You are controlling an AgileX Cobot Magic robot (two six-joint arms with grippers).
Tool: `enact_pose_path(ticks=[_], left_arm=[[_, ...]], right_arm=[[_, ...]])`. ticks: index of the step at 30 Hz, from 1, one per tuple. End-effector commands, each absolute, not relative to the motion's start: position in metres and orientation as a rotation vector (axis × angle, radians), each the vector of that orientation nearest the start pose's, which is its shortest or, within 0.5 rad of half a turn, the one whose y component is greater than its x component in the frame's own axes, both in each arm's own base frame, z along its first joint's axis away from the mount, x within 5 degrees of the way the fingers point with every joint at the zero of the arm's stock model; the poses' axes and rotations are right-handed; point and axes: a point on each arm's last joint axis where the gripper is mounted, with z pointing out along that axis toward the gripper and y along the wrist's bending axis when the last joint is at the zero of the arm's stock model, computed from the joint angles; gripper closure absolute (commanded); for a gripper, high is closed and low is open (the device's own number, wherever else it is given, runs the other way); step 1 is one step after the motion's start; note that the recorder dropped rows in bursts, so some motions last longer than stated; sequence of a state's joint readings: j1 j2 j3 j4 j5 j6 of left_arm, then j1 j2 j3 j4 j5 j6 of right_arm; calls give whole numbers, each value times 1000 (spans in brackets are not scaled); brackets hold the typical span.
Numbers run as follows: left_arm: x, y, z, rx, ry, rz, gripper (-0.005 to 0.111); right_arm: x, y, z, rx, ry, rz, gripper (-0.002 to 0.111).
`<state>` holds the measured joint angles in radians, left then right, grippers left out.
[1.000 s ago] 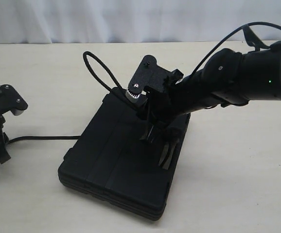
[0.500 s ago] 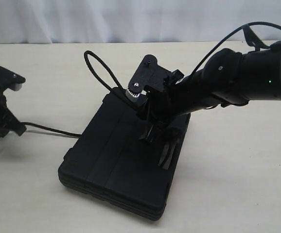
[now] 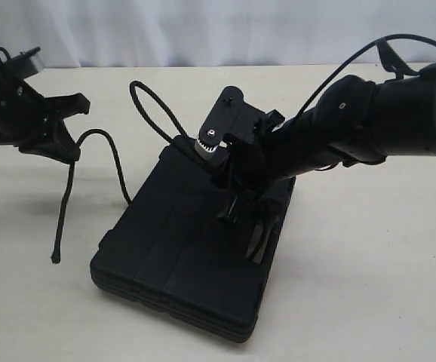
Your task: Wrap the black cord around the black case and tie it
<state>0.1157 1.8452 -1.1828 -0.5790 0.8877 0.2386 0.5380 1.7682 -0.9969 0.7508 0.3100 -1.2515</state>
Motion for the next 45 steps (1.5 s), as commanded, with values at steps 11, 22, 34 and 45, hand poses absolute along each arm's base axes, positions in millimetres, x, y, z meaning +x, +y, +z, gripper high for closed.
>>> enact_pose_path(ticks=[11, 22, 34, 45], left_arm=[[366, 44, 204, -1168, 2470, -1090, 107], [372, 52, 202, -1309, 2344, -1030, 107], [371, 46, 204, -1351, 2352, -1134, 107], [362, 24, 204, -1244, 2529, -1191, 107]], right_arm=[[291, 203, 181, -1515, 1962, 221, 104], [269, 238, 182, -1665, 1728, 107, 104], [269, 240, 182, -1634, 1733, 91, 104], [271, 238, 180, -1604, 1745, 75, 104]])
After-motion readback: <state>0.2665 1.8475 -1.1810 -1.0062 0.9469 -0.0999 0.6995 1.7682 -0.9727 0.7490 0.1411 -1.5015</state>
